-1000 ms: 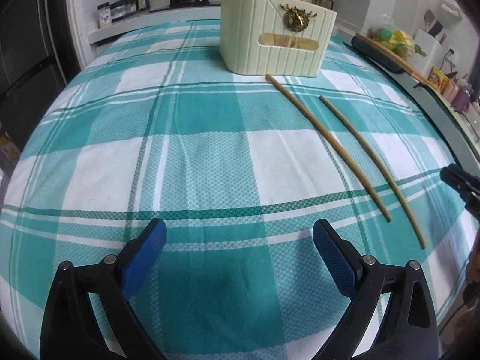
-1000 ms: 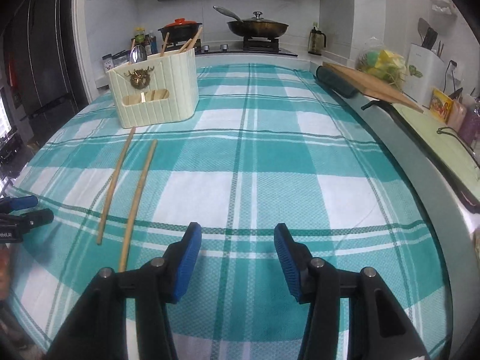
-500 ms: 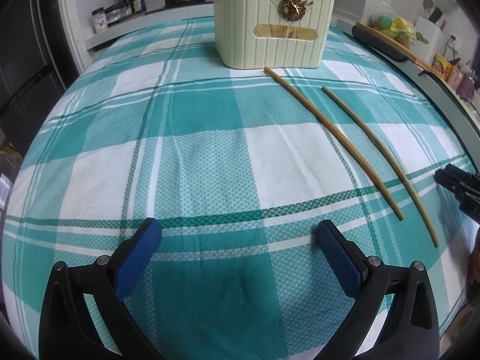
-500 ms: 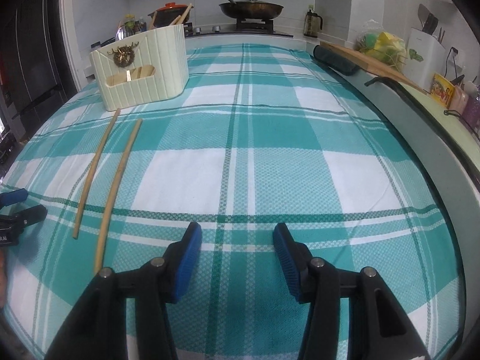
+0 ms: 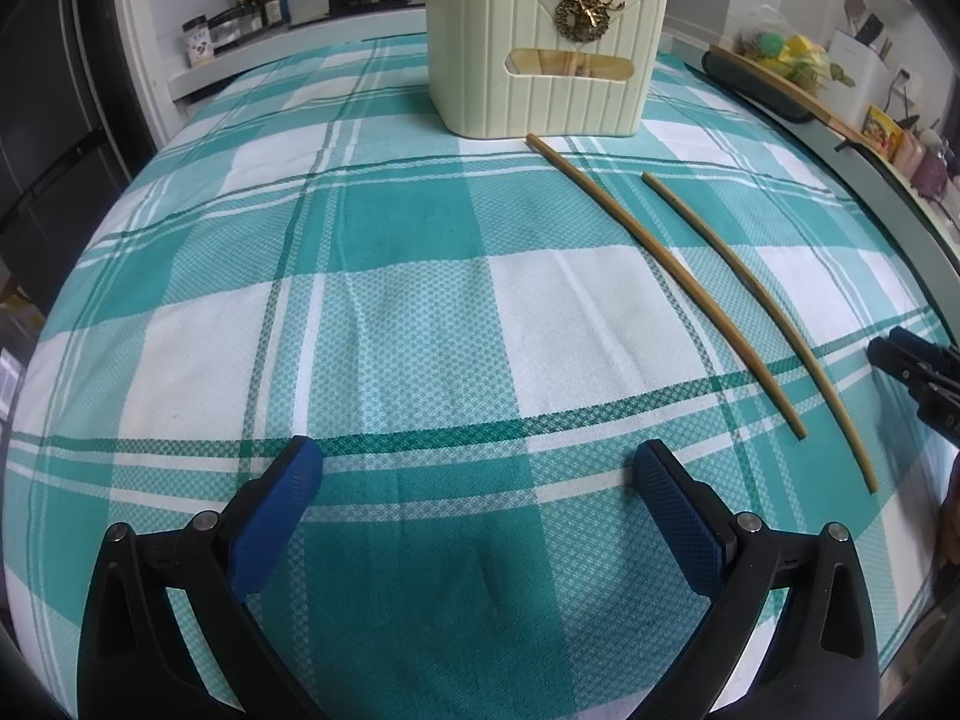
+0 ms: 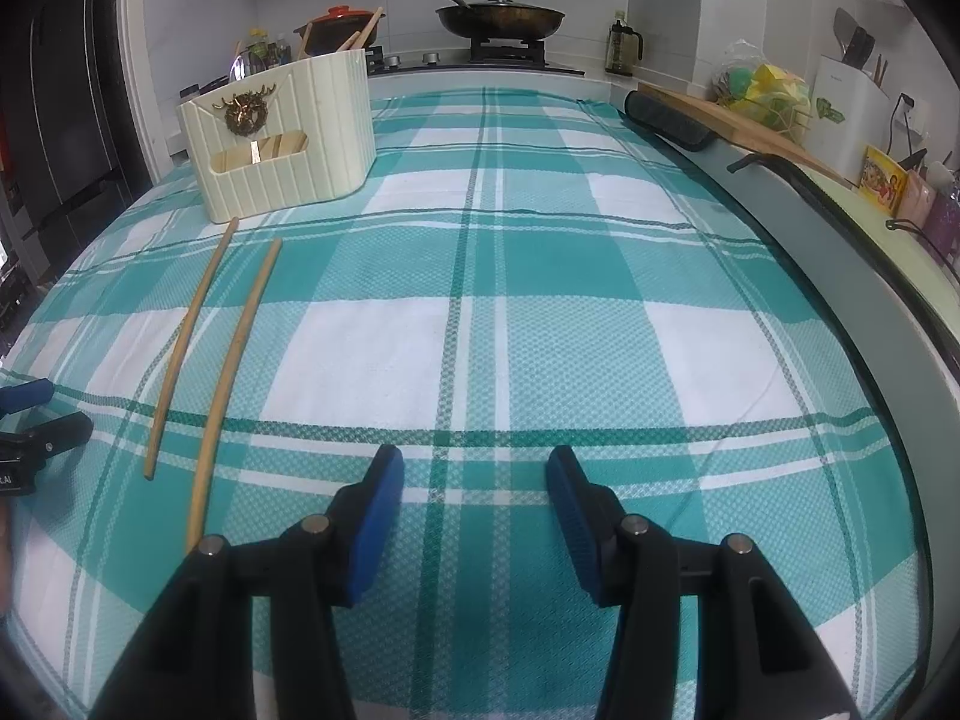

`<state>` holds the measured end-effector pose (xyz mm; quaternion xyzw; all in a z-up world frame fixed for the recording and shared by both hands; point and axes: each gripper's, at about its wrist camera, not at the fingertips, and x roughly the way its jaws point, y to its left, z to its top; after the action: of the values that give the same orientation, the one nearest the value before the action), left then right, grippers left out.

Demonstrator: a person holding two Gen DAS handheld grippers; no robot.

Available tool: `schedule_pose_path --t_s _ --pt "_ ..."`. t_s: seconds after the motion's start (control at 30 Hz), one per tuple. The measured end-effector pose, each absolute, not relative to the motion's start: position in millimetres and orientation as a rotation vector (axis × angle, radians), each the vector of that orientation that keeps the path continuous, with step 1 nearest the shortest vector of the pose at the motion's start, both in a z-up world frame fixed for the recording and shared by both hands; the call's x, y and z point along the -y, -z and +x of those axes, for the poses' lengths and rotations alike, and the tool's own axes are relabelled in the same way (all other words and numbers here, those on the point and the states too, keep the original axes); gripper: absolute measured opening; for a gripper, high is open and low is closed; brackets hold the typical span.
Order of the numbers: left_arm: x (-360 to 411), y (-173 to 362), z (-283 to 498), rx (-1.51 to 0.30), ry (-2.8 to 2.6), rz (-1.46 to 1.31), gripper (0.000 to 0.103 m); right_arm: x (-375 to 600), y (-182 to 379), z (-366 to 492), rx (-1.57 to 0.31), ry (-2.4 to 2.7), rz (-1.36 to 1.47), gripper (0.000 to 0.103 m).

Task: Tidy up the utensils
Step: 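Reach the left tool to a loose chopstick and grasp it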

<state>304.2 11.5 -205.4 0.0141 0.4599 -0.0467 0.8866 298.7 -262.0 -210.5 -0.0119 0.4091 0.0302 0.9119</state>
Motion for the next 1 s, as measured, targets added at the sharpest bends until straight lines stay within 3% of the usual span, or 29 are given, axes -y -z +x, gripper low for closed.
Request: schedule_pose_path --t_s 0.83,1.0 --pt "-16 196 304 -0.938 0.089 -0.058 0.102 266 211 299 -0.841 -0.053 -0.004 0.052" --pt "21 181 325 -0.976 0.177 -0.091 0.102 267 211 299 -0.84 -0.055 0.001 0.052"
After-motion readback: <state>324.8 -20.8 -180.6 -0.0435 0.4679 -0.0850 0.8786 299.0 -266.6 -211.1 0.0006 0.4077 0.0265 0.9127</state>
